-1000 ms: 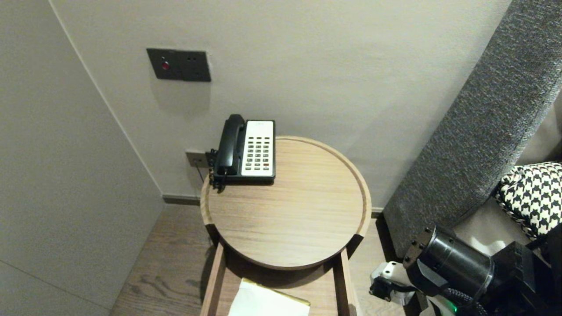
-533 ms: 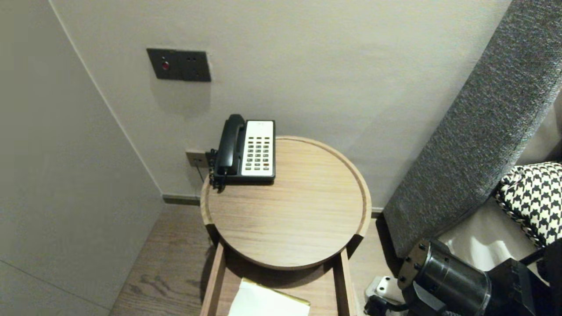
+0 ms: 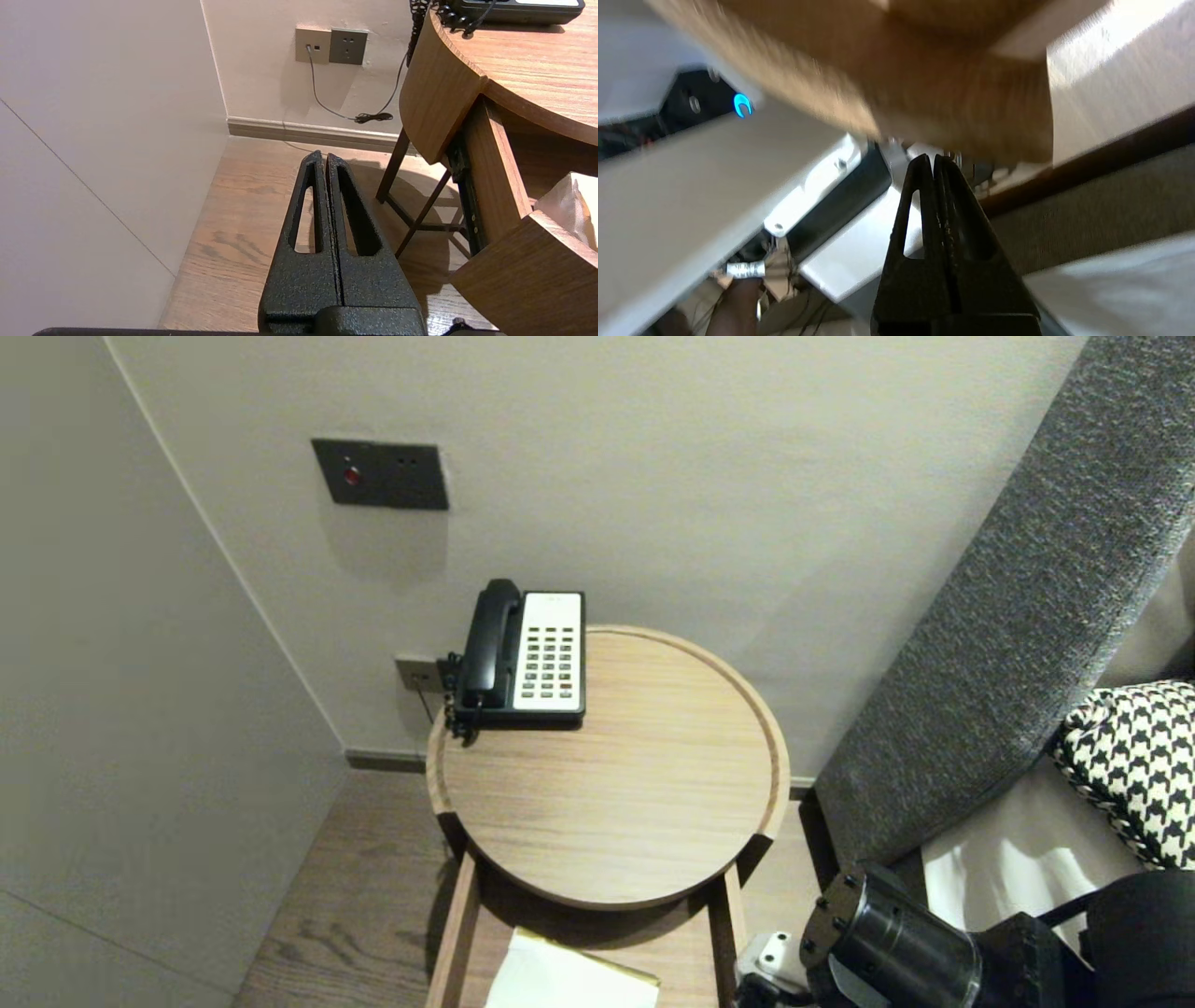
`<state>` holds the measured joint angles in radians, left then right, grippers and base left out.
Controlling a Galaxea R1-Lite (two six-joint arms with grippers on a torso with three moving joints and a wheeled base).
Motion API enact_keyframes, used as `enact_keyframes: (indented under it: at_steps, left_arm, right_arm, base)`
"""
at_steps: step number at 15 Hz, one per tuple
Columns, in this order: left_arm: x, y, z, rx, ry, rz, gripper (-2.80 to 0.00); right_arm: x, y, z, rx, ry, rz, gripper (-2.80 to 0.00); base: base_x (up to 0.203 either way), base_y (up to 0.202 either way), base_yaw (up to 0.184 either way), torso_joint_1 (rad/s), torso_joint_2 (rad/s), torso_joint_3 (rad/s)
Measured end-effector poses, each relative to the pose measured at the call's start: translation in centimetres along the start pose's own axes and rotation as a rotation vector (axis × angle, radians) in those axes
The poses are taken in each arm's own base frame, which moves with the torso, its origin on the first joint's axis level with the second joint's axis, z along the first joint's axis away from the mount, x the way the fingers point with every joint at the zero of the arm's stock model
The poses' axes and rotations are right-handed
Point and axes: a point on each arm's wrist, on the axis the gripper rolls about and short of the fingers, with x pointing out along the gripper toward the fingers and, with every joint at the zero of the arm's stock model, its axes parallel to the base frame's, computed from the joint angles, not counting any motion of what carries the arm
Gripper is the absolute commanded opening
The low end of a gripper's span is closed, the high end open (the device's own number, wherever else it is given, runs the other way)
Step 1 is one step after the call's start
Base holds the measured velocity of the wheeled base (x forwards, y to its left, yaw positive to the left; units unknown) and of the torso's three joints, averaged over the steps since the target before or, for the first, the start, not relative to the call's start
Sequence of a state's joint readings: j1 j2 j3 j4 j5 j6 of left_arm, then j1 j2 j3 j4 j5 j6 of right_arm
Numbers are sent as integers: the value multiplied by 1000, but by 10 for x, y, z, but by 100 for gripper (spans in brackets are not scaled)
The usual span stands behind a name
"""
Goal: Close the nightstand drawer
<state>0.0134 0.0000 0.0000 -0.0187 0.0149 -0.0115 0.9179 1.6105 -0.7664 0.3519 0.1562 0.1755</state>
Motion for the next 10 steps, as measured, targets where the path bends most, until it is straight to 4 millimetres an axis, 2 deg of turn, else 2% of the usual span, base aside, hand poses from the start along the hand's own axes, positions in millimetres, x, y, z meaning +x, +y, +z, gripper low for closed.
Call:
enact_keyframes:
  at_steps: [4,10]
  left_arm:
    - [0,0,0,0,0,0,-280]
    - [0,0,0,0,0,0,-280]
  right_arm:
    - [4,-1,2,2,-7,2,-280]
    - [7,-1,8,-6,-106,15,-280]
  base:
    - [0,0,0,0,0,0]
    - [0,0,0,0,0,0]
